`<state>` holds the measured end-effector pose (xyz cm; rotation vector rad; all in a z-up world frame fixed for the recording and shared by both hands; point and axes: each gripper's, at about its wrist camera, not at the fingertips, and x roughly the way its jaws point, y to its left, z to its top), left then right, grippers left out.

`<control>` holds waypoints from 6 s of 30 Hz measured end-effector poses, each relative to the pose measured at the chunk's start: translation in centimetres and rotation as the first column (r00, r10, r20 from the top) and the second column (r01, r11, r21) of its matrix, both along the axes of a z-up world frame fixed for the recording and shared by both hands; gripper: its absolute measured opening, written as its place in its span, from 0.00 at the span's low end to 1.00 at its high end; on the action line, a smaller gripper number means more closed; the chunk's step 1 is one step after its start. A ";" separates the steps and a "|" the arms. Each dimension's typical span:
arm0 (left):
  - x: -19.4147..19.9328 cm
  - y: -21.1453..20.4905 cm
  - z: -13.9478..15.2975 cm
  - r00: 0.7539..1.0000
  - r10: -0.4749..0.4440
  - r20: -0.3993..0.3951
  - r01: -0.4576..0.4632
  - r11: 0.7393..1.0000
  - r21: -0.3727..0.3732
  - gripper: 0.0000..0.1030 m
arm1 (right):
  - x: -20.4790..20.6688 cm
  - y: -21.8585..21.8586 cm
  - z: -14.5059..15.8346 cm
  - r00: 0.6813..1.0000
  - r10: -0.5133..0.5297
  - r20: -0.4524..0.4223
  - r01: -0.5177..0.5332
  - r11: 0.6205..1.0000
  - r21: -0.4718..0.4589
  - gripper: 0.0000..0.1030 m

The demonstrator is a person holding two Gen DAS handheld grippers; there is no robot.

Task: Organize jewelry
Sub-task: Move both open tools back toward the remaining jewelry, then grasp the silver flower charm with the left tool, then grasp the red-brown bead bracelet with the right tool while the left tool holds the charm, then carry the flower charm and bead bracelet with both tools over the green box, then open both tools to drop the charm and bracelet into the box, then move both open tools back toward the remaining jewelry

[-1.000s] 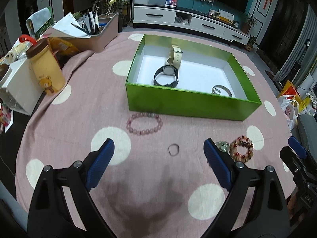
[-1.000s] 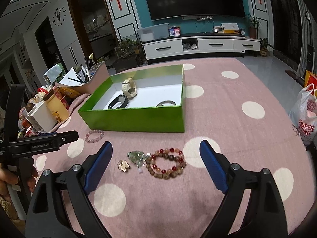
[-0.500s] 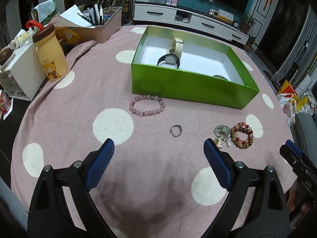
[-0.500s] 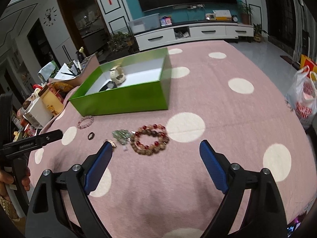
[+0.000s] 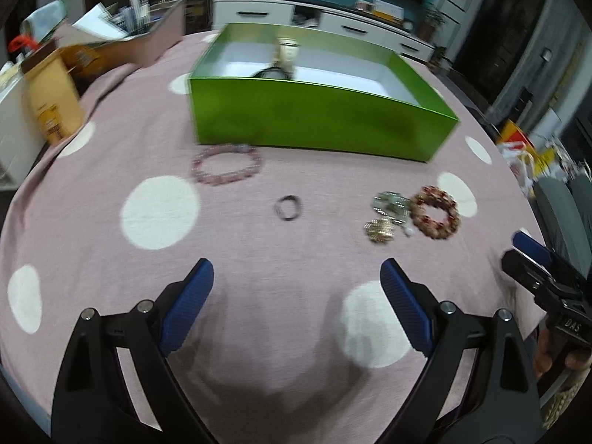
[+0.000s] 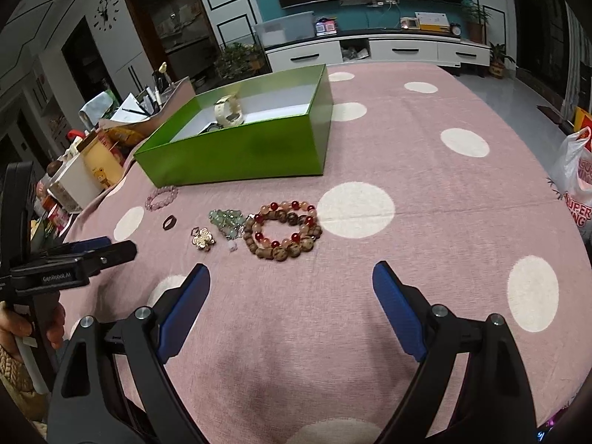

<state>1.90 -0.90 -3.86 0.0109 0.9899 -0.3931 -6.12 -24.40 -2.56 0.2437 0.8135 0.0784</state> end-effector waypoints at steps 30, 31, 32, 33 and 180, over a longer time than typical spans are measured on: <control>2.0 -8.5 -3.1 0.977 -0.192 0.089 0.183 0.977 0.106 0.23 | 3.1 -1.6 -2.2 0.999 -0.017 -0.031 0.019 0.998 0.067 0.62; 2.0 -8.4 -3.1 0.978 -0.192 0.087 0.183 0.978 0.100 0.22 | 3.5 -1.6 -2.3 0.999 -0.015 -0.035 0.017 0.998 0.067 0.60; 2.0 -8.3 -3.0 0.978 -0.191 0.085 0.183 0.979 0.093 0.21 | 3.8 -1.5 -2.4 0.999 -0.012 -0.039 0.015 0.998 0.068 0.56; 2.0 -8.1 -2.8 0.977 -0.192 0.090 0.184 0.979 0.085 0.19 | 4.1 -1.4 -2.5 0.999 -0.010 -0.042 0.013 0.998 0.069 0.53; 11.4 3.4 6.2 0.988 0.098 0.116 -0.092 0.994 -0.056 0.55 | 9.9 -3.4 5.0 0.994 0.019 0.109 -0.033 0.991 0.126 0.35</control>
